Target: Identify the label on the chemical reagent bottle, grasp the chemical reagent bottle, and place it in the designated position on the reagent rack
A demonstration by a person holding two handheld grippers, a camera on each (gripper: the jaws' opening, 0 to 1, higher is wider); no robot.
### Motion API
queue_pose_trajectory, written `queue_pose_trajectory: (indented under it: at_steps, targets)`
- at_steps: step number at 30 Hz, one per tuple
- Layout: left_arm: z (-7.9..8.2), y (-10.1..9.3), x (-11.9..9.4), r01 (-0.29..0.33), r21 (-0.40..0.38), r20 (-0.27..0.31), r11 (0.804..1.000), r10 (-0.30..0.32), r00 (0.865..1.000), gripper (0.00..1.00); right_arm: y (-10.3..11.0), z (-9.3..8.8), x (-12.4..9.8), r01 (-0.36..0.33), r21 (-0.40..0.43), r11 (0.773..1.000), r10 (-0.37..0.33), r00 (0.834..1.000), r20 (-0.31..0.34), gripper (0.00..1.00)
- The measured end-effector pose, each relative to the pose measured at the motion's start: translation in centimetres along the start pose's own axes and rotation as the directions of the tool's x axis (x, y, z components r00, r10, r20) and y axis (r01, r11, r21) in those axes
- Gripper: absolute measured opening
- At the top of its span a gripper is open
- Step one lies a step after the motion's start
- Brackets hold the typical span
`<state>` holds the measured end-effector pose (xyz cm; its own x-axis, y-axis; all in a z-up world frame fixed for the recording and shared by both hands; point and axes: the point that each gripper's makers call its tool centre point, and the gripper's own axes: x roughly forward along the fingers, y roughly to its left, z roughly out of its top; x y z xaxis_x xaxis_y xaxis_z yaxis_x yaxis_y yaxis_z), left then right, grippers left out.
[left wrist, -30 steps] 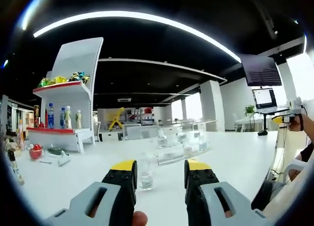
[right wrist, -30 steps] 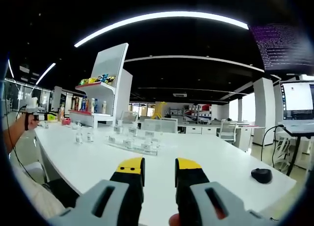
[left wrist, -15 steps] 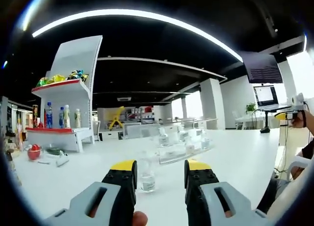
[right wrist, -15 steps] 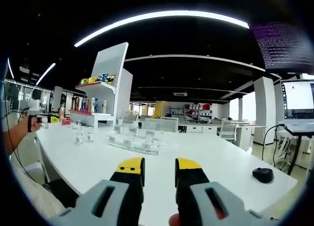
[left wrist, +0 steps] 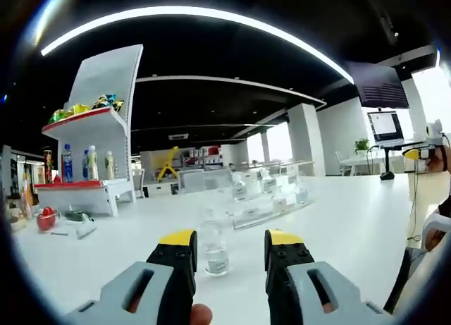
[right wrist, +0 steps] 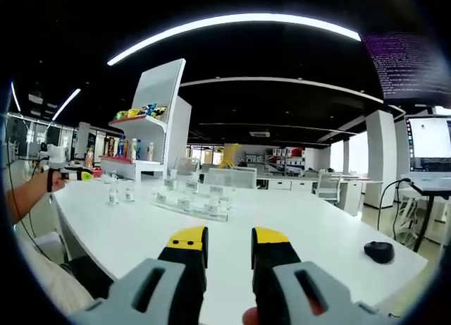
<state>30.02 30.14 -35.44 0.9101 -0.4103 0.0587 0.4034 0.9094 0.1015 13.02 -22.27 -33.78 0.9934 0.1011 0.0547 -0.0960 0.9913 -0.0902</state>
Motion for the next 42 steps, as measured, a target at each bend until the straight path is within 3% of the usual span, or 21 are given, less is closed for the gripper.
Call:
queue_pose_trajectory:
  at_steps: [19,42]
  targets:
    - [-0.9,0.1,1.3,-0.008,-0.010,-0.023,1.000,0.008,1.000,0.38,0.2,-0.7,0.8,-0.009,0.004,1.000,0.009,1.000,-0.018,0.24]
    - [-1.3,0.8,0.2,-0.016,-0.019,-0.029,1.000,0.015,0.999,0.38,0.1,-0.8,1.0,-0.008,0.006,1.000,0.008,1.000,-0.022,0.24]
